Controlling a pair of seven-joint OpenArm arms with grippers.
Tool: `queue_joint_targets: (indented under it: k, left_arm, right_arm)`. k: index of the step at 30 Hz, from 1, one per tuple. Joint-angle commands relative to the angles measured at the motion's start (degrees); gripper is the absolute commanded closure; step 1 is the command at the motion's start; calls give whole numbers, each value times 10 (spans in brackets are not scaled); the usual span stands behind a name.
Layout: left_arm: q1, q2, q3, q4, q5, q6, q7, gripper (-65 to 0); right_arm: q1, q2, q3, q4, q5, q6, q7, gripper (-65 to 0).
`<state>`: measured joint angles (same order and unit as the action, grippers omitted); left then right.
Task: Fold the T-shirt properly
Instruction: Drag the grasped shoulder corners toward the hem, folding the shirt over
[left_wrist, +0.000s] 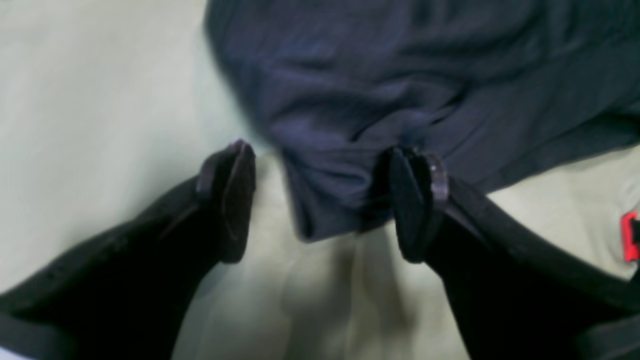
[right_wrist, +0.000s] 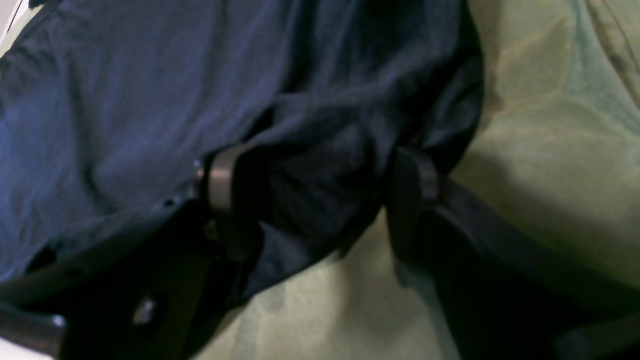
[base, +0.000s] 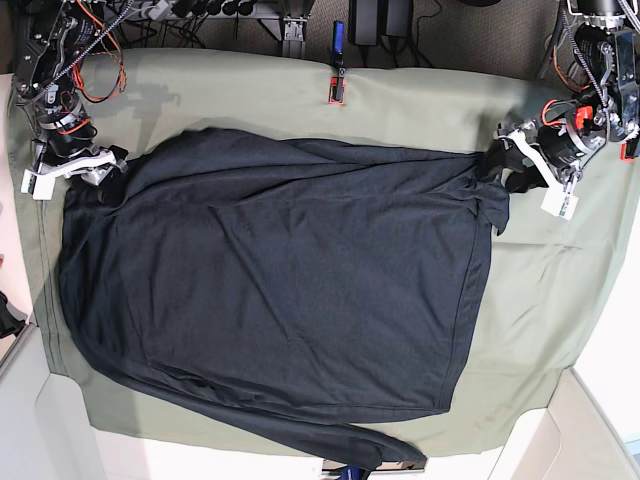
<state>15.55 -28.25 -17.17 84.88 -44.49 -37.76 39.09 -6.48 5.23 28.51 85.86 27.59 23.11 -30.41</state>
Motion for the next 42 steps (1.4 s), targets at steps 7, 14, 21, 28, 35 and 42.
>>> queue_joint_targets:
  k: [7, 14, 21, 28, 35, 42]
  left_arm:
    - [-3, 13, 23, 0, 37, -2, -25, -43]
    - [-1, 11, -31, 20, 30, -5, 20, 0]
    - [95, -32, -95, 149, -36, -22, 49, 0]
    - [119, -39, -152, 207, -42, -19, 48, 0]
    - [56, -73, -114, 189, 1, -3, 43, 0]
    - [-84, -108, 15, 60, 66, 13, 4, 0]
  right_arm:
    - [4, 3, -2, 4, 2, 3, -4, -296]
    - [2, 5, 1, 18, 11, 9, -42, 0]
    - [-62, 5, 45, 143, 50, 9, -84, 0]
    - [-81, 5, 65, 185, 50, 8, -86, 0]
    - [-7, 5, 65, 147, 31, 7, -84, 0]
    - [102, 7, 65, 27, 11, 7, -82, 0]
